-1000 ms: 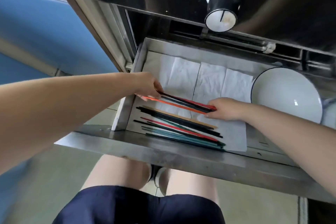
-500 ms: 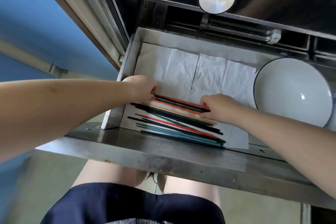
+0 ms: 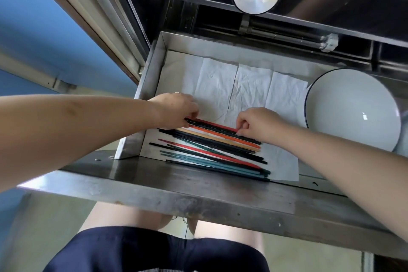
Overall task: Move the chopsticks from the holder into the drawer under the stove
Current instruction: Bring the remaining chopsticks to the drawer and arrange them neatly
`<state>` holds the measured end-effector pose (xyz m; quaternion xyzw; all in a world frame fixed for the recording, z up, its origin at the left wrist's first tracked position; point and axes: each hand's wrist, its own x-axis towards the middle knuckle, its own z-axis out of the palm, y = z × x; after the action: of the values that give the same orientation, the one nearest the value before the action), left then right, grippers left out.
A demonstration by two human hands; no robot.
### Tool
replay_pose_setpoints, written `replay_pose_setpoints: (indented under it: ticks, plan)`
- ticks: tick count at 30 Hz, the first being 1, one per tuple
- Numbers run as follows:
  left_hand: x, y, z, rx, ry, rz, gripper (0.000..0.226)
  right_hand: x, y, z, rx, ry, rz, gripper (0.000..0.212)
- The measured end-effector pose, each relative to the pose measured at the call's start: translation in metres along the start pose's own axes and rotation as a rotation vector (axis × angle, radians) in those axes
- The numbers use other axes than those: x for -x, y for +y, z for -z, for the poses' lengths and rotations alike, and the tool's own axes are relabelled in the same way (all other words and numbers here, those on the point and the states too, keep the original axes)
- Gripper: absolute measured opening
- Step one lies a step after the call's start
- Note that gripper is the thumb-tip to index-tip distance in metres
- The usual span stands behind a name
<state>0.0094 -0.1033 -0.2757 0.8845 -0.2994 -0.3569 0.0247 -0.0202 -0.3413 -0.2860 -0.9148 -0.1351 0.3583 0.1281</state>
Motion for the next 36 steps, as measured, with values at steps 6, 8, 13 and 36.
replay_pose_setpoints:
  ticks: [6, 8, 13, 36]
  plan:
    - [0.002, 0.003, 0.002, -0.030, -0.012, -0.040, 0.024, 0.004, -0.004, -0.002, 0.006, 0.108, 0.037, 0.013]
    - [0.006, 0.007, 0.003, -0.010, -0.051, -0.092, 0.025, 0.008, -0.007, -0.002, -0.006, 0.085, 0.101, 0.013]
    - [0.017, 0.016, -0.005, -0.223, -0.204, -0.174, 0.022, 0.021, -0.018, -0.009, 0.276, -0.121, 0.263, 0.032]
    - [0.016, 0.016, -0.008, -0.404, -0.254, -0.121, 0.014, 0.017, -0.024, -0.014, 0.213, -0.127, 0.255, 0.029]
